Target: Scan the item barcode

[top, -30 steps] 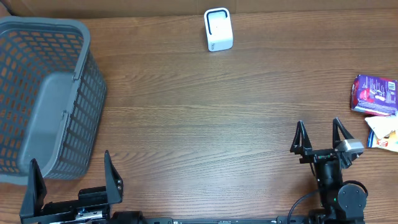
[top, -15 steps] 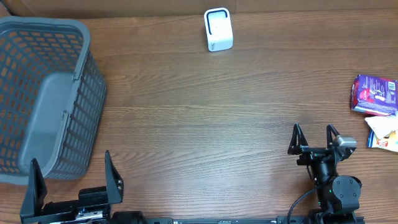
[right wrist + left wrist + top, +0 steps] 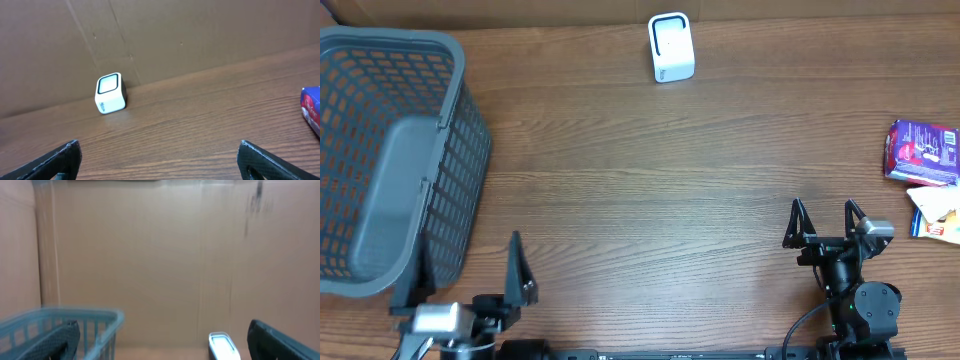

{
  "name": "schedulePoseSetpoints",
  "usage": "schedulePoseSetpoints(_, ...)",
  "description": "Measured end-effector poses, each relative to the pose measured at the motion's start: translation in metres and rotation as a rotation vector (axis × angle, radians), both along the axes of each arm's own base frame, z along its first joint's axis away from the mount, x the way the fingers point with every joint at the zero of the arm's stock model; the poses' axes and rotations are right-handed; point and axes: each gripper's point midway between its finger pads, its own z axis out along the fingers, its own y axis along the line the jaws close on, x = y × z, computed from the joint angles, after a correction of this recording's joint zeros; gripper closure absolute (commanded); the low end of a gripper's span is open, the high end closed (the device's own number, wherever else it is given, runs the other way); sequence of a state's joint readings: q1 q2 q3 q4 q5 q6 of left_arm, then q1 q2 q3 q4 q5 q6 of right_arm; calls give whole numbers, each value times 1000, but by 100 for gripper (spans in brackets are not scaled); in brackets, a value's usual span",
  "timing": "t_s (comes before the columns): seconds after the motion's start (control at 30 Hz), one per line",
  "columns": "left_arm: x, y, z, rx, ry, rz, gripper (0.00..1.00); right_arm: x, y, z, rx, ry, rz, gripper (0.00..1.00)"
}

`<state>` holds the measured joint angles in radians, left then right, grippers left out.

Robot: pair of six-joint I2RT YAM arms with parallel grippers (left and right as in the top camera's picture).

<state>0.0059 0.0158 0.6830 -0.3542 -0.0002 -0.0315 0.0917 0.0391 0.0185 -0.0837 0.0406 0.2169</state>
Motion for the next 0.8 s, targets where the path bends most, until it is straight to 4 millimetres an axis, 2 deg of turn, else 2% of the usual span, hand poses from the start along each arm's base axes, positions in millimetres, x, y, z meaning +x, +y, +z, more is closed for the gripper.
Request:
schedulePoseSetpoints(0.1, 9, 1, -27, 2, 109, 4, 0, 0, 0, 0, 0, 0, 0, 0)
schedulePoseSetpoints(0.2, 19, 1, -40, 3, 130, 3, 0, 0, 0, 0, 0, 0, -1, 0)
schedulePoseSetpoints(0.3, 42, -1, -64, 6, 136, -7, 0, 0, 0, 0, 0, 0, 0, 0)
schedulePoseSetpoints(0.47, 80, -4, -117, 23, 120, -21, 0, 0, 0, 0, 0, 0, 0, 0)
schedulePoseSetpoints(0.6, 94, -5, -152, 44, 97, -20, 0, 0, 0, 0, 0, 1, 0, 0)
schedulePoseSetpoints(0.7, 101, -5, -189, 55, 200, -24, 0, 0, 0, 0, 0, 1, 0, 0)
schedulePoseSetpoints(0.8, 102, -5, -206, 70, 271, -23, 0, 0, 0, 0, 0, 1, -1, 0)
